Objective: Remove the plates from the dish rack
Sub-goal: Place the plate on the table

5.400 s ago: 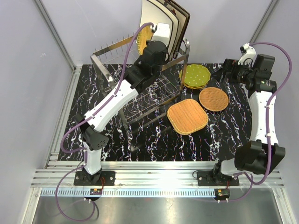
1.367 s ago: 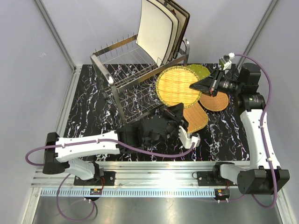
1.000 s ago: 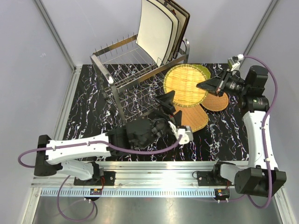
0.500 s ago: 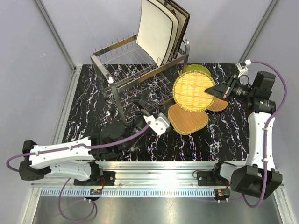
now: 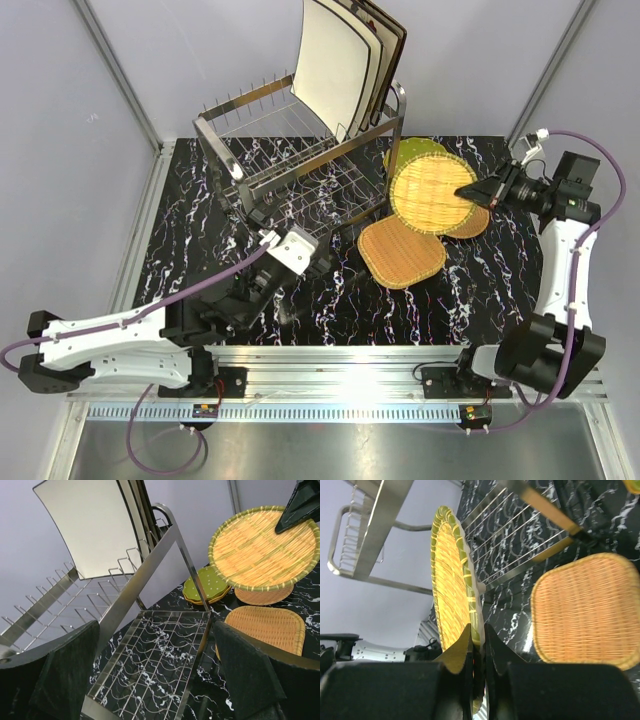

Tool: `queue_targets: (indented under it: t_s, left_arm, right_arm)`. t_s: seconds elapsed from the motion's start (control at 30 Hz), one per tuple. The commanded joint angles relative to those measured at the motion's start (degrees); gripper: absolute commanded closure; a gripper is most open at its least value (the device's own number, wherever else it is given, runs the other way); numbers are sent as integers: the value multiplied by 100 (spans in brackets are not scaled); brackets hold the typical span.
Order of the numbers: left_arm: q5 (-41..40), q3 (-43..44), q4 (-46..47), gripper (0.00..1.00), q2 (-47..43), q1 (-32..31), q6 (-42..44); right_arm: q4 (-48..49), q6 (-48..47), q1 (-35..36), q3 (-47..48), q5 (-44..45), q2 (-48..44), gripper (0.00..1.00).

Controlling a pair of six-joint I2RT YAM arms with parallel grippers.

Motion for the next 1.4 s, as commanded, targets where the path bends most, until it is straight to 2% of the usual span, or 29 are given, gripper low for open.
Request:
queue_targets:
  t_s: [0.0, 0.5, 0.8, 1.37]
  left_arm:
    - [-294, -146, 72, 1, -221, -10, -511]
    - [-487, -225, 45, 1, -142, 43, -854]
    - [-549, -216, -25, 1, -151, 87, -950]
    - [-443, -93, -86, 1, 25, 236, -1144]
  right_arm:
    - [-128, -511, -184, 433, -22, 220, 100]
    - [-243, -1311, -395, 881, 707, 1705, 100]
    - [-119, -1452, -457, 1083, 865, 2399, 100]
    - [-32, -1690, -588, 2076, 1401, 3770, 98]
